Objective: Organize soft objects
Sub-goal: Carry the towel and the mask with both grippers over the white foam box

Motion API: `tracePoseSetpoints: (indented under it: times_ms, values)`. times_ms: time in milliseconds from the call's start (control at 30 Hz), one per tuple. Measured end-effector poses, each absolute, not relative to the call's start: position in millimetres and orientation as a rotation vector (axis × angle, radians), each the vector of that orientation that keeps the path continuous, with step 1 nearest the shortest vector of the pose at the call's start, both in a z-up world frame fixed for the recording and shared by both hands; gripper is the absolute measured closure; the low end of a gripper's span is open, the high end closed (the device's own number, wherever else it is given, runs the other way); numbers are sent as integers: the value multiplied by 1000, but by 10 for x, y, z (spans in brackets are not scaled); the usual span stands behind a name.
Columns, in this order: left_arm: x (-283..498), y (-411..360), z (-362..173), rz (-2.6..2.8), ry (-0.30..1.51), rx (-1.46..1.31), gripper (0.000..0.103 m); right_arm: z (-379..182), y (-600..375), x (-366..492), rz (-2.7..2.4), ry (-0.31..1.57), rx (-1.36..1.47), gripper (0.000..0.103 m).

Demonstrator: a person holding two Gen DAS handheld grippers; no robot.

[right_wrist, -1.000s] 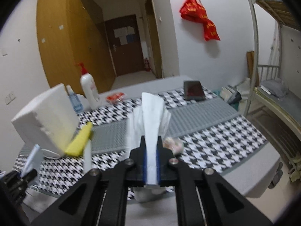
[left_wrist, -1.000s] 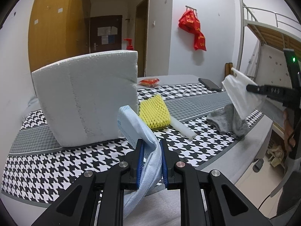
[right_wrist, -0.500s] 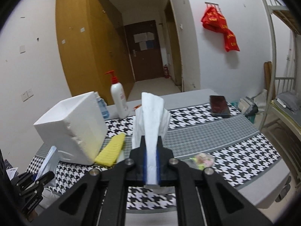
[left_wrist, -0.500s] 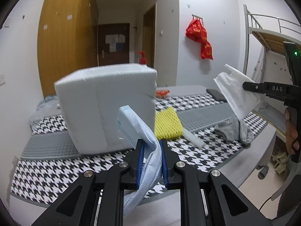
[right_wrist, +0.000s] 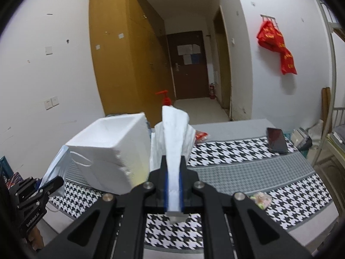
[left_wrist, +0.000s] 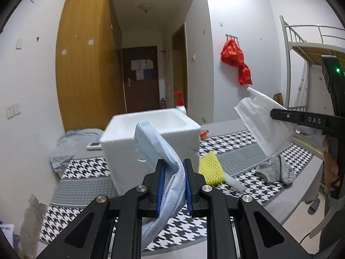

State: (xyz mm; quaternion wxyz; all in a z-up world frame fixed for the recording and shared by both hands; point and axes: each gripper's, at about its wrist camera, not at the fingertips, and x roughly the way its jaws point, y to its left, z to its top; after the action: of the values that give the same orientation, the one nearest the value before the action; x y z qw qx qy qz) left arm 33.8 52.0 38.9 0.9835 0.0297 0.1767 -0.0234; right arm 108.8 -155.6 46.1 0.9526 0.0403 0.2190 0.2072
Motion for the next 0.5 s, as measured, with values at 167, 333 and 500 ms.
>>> tracePoseSetpoints:
  times_ms: [167,333,500]
  values:
    - [281,609,560,-20,332,61,85,577,-1394,1086,462,427,68,93]
    - [268,723,693,8,316,56,85,663,-1269,1134,499,417,66,93]
    - [286,840,803,33,309,48,85,744,-1122,1174,542,409,56,93]
